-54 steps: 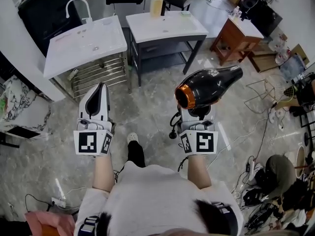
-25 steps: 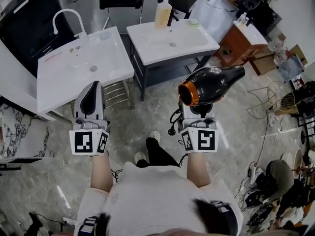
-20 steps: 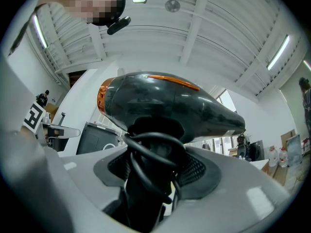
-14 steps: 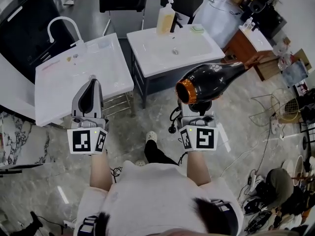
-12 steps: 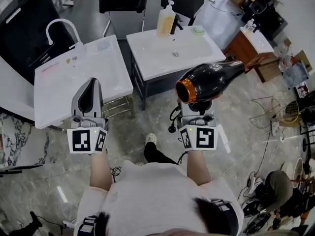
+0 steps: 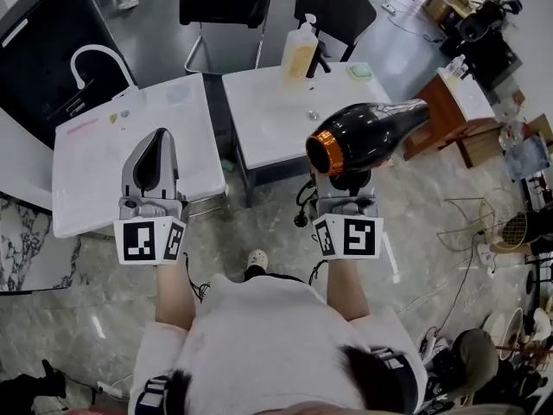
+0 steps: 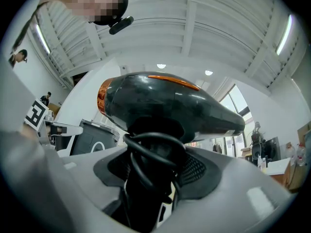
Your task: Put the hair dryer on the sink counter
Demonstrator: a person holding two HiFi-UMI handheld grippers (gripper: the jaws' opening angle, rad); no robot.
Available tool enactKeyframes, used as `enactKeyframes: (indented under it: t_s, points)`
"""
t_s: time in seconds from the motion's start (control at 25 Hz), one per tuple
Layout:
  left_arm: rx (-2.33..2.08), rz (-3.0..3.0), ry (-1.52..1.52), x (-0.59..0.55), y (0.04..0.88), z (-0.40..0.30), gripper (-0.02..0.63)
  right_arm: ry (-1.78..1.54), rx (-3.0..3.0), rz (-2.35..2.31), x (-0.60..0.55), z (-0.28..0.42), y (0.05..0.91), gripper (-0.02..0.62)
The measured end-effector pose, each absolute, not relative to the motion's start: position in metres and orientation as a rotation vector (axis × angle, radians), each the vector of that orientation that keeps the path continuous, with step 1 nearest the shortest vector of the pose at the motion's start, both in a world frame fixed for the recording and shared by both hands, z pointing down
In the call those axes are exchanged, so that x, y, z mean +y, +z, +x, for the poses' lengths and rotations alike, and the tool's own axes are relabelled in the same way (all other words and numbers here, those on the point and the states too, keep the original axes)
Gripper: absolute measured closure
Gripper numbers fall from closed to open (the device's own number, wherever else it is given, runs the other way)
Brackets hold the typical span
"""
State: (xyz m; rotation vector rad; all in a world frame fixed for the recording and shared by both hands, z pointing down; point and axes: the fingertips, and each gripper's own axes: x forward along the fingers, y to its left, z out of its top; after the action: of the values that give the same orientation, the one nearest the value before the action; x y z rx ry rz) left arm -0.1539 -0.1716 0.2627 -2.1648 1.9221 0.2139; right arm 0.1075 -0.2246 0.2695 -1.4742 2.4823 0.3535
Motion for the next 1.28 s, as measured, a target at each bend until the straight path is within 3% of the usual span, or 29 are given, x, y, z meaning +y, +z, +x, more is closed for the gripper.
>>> enactKeyframes:
  t_s: [0.36, 1.28]
  points:
    - [1.977, -2.122, 0.193, -0.21, 0.27, -0.158, 0.604, 0.294, 2.56, -1.395, -0.28, 0.091, 0.29, 0.317]
    - [1.864, -2.353, 0.114, -0.394, 0.304, -0.259, 0.604, -0.094, 2.782, -1.571, -0.439, -0.053, 0.421, 0.318]
